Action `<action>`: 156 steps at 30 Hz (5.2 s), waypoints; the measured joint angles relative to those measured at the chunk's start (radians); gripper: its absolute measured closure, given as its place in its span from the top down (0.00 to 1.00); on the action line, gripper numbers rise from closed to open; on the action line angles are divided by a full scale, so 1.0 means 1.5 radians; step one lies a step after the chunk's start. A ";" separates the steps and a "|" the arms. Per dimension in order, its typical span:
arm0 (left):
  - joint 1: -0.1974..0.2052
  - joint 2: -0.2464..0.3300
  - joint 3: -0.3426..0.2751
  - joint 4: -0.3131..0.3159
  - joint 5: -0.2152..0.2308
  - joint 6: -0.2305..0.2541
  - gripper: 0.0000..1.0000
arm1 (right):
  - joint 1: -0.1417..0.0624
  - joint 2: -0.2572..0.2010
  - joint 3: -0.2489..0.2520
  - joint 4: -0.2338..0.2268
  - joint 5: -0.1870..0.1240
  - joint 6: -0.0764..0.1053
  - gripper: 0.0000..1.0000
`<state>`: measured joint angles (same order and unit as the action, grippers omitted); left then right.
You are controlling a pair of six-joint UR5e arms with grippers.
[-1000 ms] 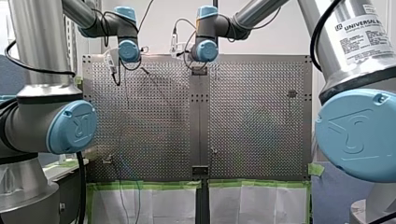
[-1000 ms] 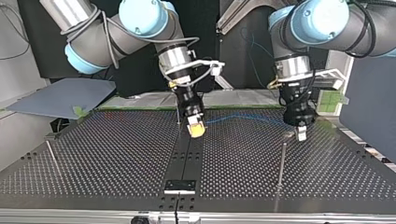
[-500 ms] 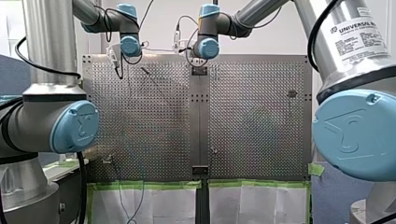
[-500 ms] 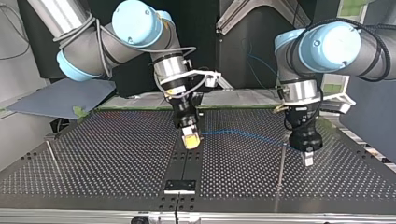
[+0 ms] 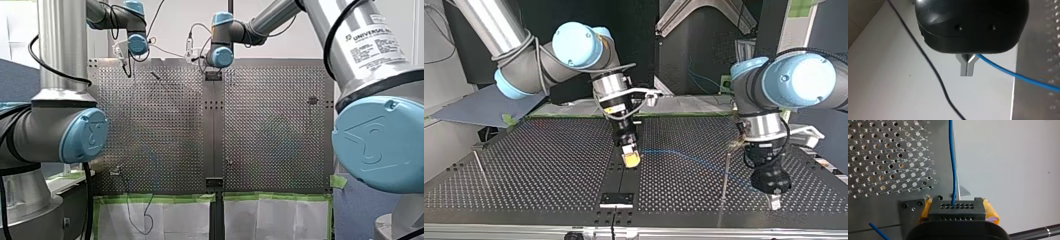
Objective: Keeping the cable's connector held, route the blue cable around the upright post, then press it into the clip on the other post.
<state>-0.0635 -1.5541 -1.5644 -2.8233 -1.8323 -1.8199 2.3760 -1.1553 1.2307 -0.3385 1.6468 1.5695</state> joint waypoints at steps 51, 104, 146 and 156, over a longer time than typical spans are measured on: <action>0.032 -0.124 -0.038 -0.056 -0.002 -0.068 0.00 | -0.026 0.069 0.012 0.010 0.016 -0.010 0.00; 0.036 -0.186 -0.038 -0.107 0.100 -0.124 1.00 | -0.019 0.182 0.069 -0.020 0.051 -0.019 0.00; 0.034 -0.209 -0.038 -0.054 0.130 -0.142 1.00 | -0.048 0.310 0.123 -0.109 0.060 -0.011 0.00; 0.034 -0.209 -0.038 -0.055 0.130 -0.141 1.00 | -0.048 0.353 0.125 -0.130 0.063 -0.010 0.00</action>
<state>-0.0129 -1.8681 -1.6212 -2.9056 -1.6372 -2.0315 2.3044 -0.6256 1.4175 -0.5338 1.7414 1.5551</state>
